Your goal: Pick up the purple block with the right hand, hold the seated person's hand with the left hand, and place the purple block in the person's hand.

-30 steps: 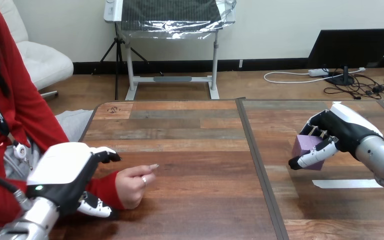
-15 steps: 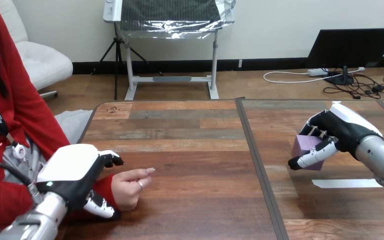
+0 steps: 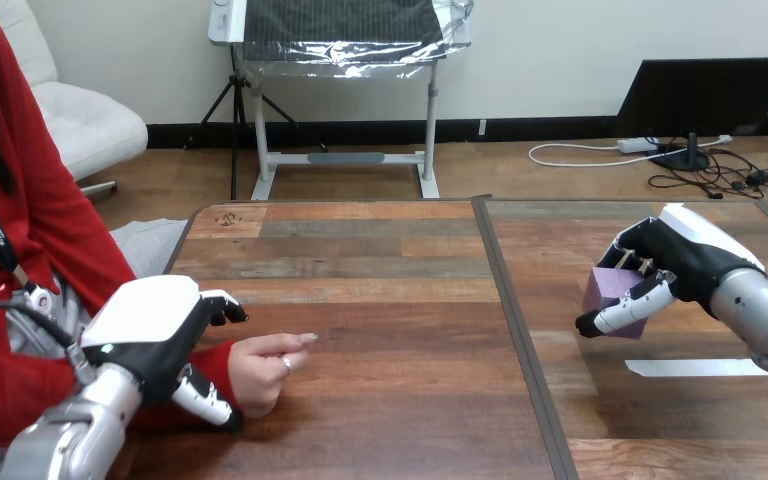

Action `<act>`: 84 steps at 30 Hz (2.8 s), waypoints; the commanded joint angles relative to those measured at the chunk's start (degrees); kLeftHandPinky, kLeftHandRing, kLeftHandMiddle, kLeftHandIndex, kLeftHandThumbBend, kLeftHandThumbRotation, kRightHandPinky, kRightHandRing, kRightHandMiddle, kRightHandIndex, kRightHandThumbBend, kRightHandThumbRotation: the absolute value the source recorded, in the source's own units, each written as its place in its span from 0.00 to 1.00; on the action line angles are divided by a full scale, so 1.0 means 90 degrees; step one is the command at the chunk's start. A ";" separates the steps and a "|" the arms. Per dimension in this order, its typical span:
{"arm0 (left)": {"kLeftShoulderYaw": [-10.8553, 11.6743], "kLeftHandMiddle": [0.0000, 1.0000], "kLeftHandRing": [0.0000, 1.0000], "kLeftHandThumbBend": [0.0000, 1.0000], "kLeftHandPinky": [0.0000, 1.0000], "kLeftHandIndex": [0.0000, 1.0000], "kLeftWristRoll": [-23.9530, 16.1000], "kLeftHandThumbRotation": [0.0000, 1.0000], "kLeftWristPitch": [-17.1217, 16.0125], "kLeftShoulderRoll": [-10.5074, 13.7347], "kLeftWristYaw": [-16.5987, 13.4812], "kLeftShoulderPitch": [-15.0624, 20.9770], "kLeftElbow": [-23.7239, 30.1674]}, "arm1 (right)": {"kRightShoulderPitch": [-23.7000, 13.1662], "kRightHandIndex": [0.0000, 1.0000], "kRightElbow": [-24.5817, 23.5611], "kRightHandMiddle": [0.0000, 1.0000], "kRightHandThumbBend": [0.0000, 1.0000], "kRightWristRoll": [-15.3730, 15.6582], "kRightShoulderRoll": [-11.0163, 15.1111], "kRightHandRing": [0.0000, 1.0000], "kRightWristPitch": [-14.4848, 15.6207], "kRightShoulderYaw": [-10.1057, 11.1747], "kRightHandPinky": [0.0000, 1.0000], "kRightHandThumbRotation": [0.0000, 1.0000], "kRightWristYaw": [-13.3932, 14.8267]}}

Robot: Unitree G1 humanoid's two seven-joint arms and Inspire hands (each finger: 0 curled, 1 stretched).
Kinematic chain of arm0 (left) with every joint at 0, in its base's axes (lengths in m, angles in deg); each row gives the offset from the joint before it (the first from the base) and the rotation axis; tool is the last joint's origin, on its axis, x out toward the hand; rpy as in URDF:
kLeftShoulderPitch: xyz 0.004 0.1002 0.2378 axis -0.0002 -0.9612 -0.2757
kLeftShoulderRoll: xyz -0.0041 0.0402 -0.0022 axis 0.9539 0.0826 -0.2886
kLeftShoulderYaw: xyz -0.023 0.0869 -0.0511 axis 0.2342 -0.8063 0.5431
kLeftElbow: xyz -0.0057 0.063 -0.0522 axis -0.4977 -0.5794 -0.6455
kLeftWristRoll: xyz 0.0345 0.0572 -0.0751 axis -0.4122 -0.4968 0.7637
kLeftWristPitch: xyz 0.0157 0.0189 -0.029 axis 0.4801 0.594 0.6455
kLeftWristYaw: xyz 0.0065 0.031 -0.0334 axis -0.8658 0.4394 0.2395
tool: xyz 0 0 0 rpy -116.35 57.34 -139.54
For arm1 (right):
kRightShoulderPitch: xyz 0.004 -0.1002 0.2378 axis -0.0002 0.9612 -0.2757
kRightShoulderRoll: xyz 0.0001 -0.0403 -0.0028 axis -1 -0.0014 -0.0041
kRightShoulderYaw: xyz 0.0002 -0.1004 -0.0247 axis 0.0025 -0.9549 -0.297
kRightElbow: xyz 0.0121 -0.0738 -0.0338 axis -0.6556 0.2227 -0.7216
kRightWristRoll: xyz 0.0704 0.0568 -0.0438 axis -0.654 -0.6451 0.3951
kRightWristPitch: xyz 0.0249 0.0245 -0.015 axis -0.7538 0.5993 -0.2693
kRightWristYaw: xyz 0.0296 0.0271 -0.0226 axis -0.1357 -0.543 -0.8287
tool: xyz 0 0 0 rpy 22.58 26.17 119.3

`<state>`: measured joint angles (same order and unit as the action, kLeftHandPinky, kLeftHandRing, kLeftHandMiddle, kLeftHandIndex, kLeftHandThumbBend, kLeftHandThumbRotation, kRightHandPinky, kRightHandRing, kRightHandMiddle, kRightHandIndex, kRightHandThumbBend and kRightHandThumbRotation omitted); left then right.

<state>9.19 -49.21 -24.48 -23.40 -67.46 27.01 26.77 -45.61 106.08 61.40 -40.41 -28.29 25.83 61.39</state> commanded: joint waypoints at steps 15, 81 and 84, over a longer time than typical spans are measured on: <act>-0.0538 0.72 0.69 0.94 0.62 0.69 0.0038 0.10 0.0254 0.0049 0.0256 0.0906 -0.0934 | -0.0568 0.50 -0.0371 0.49 0.82 -0.0118 0.0051 0.44 -0.0068 0.0138 0.41 0.00 0.0062; -0.0731 0.49 0.38 0.79 0.30 0.57 0.0718 0.00 0.1465 0.0130 0.2387 0.0870 -0.0147 | -0.0548 0.51 -0.0312 0.49 0.82 -0.0132 0.0027 0.44 -0.0065 0.0151 0.41 0.00 0.0046; -0.0699 0.46 0.35 0.78 0.28 0.54 0.0805 0.00 0.1441 0.0112 0.2366 0.0850 -0.0122 | -0.0551 0.51 -0.0318 0.50 0.82 -0.0127 0.0026 0.44 -0.0035 0.0145 0.41 0.00 0.0033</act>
<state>3.93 -43.62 -11.64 -22.07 -47.16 36.11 25.62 -45.63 104.87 61.40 -40.40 -28.30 25.83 61.38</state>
